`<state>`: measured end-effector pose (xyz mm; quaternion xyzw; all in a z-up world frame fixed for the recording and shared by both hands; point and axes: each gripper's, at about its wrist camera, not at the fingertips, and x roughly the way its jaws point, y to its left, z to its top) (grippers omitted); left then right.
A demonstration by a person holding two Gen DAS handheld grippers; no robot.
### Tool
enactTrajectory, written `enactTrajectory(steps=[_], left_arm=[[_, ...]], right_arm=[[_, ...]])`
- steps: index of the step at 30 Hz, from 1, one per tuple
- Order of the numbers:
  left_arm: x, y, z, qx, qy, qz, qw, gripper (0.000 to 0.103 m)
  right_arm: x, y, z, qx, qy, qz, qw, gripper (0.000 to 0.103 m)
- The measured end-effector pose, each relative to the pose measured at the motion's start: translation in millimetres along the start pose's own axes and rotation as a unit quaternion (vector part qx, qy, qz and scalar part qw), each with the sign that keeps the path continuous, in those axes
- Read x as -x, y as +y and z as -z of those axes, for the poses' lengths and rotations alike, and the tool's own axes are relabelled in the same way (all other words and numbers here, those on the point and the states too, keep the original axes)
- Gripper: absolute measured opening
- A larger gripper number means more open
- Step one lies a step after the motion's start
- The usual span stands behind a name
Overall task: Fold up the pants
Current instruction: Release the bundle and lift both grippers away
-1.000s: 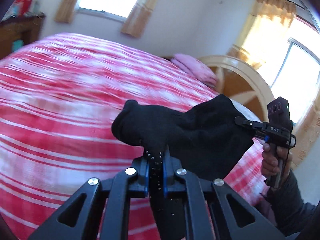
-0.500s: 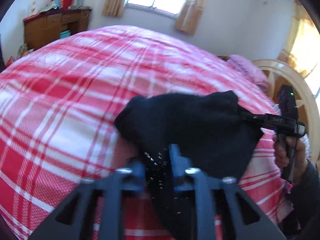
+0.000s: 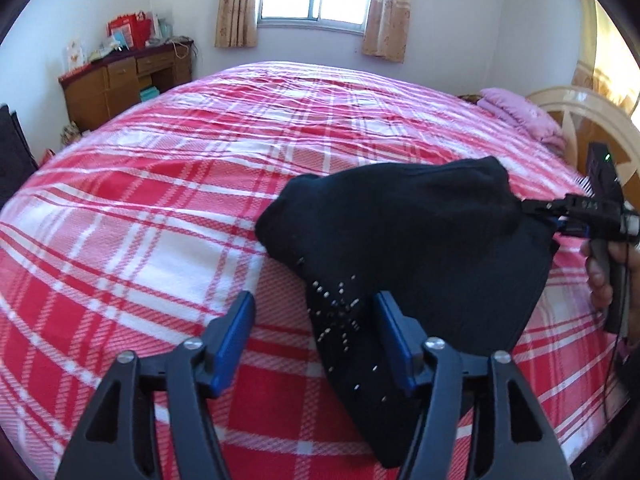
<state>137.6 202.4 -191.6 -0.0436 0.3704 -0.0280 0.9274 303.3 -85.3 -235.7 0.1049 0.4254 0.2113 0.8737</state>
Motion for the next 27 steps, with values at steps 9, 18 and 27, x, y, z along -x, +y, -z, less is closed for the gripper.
enactTrajectory(steps=[9, 18, 27], left_arm=[[9, -2, 2, -0.014, 0.004, -0.012, 0.9998, 0.067], [34, -22, -1, -0.038, -0.011, -0.003, 0.9992, 0.067], [85, -60, -4, -0.06, -0.058, 0.022, 0.9962, 0.082]], right_arm=[[9, -4, 4, -0.003, -0.011, 0.022, 1.0, 0.065], [86, -1, 26, 0.016, -0.082, 0.076, 0.994, 0.065], [193, 20, 83, 0.07, -0.141, 0.107, 0.982, 0.066]])
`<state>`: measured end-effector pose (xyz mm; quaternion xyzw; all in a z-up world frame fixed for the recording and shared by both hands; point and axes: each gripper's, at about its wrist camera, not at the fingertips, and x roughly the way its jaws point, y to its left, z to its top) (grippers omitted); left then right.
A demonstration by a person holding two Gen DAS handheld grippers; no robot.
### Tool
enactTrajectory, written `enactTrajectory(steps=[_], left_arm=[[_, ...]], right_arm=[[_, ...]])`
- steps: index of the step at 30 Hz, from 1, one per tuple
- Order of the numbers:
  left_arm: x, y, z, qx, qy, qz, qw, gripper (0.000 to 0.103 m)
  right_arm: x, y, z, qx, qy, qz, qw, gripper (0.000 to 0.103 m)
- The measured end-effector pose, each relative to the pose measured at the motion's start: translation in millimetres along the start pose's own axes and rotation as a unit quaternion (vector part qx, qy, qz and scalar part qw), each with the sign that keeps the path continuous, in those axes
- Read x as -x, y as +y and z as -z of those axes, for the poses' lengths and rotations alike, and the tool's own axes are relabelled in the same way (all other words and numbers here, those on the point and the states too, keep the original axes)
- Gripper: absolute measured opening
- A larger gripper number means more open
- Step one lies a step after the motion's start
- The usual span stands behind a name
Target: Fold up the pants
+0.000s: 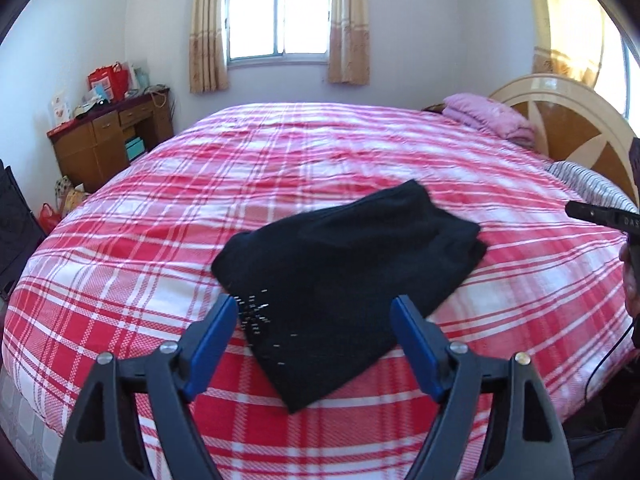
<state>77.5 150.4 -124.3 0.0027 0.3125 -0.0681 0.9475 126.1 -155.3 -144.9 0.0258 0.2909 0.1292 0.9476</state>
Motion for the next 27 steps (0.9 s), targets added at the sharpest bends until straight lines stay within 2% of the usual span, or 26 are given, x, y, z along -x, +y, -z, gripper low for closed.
enactTrajectory(steps=[4, 7, 12, 17, 22, 27], left_arm=[[17, -14, -5, -0.005, -0.017, 0.008, 0.9998, 0.083], [28, -20, -9, -0.002, -0.037, 0.011, 0.9993, 0.097], [38, -30, -11, -0.011, -0.055, 0.02, 0.9982, 0.098], [41, -34, -10, -0.016, -0.055, 0.023, 0.9981, 0.098], [49, -35, -8, -0.011, -0.07, 0.029, 0.9971, 0.101], [48, -39, -7, -0.014, -0.066, 0.031, 0.9972, 0.101]], right_arm=[[34, 5, 3, 0.021, -0.016, 0.023, 0.999, 0.068], [59, 10, 5, 0.036, -0.043, 0.04, 0.998, 0.07], [85, 25, 4, 0.071, -0.075, 0.04, 0.994, 0.073], [89, 31, 8, 0.086, -0.079, 0.051, 0.992, 0.074], [90, 33, 9, 0.095, -0.081, 0.046, 0.991, 0.074], [96, 36, 10, 0.097, -0.087, 0.044, 0.99, 0.074]])
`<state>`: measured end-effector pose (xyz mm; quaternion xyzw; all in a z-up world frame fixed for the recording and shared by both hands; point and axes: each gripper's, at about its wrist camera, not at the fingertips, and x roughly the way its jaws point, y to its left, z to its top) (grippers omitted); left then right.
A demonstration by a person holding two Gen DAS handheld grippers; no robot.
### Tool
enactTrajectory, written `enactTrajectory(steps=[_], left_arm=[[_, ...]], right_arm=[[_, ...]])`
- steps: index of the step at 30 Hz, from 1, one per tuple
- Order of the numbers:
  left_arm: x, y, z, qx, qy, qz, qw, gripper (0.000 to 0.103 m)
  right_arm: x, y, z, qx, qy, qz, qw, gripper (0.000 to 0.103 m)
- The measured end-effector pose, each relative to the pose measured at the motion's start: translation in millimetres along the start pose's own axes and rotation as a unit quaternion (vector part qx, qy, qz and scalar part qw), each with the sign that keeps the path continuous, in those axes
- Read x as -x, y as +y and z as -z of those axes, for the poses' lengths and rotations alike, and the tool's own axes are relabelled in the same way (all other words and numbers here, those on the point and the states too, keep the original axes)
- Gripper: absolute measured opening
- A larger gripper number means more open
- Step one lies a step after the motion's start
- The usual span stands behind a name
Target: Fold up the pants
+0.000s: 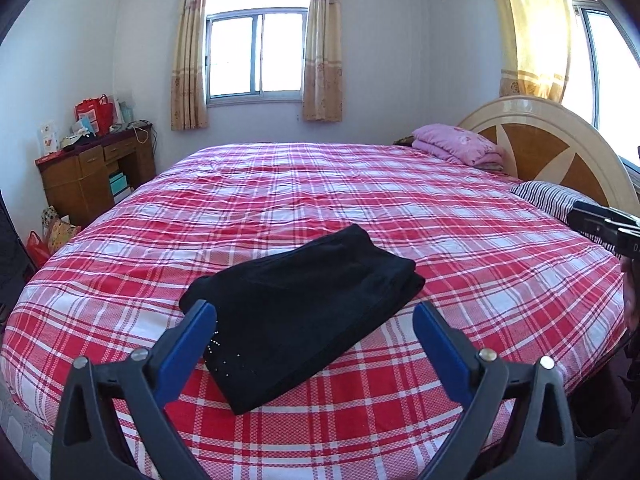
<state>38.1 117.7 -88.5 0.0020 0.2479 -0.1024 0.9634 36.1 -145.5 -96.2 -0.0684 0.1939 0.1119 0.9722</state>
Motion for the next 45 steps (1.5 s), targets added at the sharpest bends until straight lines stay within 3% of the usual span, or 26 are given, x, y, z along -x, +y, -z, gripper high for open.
enactTrajectory(steps=[13, 27, 33, 45], left_arm=[[14, -7, -6, -0.006, -0.021, -0.005, 0.9998, 0.103], [9, -8, -3, -0.009, -0.01, -0.013, 0.9998, 0.103], [6, -12, -4, -0.02, 0.003, -0.036, 0.9991, 0.103], [18, -9, -10, -0.008, -0.035, -0.047, 0.9982, 0.103]], right_arm=[[20, 5, -3, 0.012, -0.019, 0.004, 1.0, 0.074], [19, 3, -1, 0.013, -0.019, 0.011, 1.0, 0.074], [18, 1, -1, 0.007, -0.017, 0.011, 1.0, 0.074], [19, 4, -1, 0.017, -0.021, 0.016, 0.999, 0.074]])
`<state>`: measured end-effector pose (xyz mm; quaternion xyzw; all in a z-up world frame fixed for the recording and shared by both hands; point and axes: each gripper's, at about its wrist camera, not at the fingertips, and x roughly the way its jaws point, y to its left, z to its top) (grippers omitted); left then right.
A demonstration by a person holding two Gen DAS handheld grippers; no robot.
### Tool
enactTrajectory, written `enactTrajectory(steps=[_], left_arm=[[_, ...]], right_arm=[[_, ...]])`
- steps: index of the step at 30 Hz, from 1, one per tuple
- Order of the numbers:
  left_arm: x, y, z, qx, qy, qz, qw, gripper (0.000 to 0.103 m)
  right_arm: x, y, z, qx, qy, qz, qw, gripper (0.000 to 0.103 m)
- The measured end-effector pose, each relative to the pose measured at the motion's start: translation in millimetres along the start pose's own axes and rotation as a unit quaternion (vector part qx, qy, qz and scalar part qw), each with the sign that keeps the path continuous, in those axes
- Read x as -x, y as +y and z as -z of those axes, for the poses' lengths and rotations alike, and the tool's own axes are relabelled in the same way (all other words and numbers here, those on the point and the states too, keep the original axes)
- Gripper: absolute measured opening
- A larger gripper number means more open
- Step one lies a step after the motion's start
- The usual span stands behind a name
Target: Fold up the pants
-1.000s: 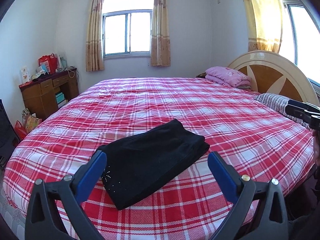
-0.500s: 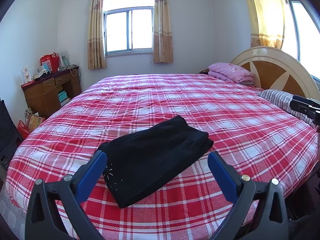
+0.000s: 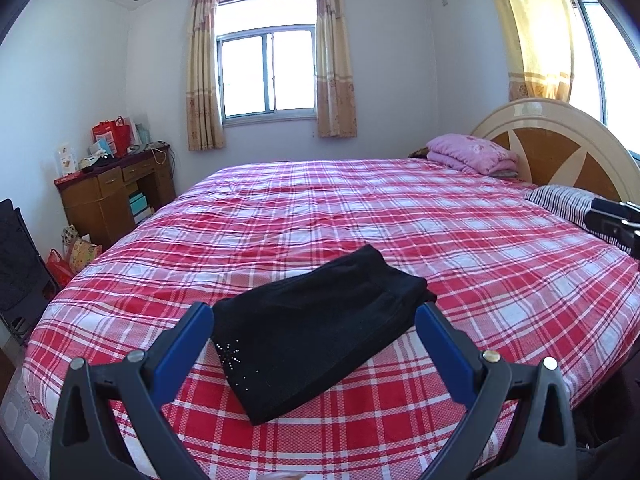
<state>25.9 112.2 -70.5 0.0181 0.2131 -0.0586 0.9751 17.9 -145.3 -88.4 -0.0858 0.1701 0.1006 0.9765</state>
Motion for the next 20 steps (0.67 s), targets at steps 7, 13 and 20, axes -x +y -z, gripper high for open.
enactTrajectory(steps=[7, 13, 20], left_arm=[[-1.0, 7.2, -0.9, 0.019, -0.005, -0.006, 0.9998, 0.103], [-0.6, 9.5, 4.0, 0.022, -0.009, -0.004, 0.9997, 0.103], [-1.3, 6.3, 4.7, 0.01, -0.012, -0.007, 0.9998, 0.103]], right_arm=[[-1.9, 3.8, 1.4, 0.012, 0.001, 0.005, 1.0, 0.074], [-3.9, 7.4, 3.2, 0.021, 0.004, 0.005, 1.0, 0.075], [-4.9, 7.5, 3.6, 0.021, 0.006, 0.004, 1.0, 0.075]])
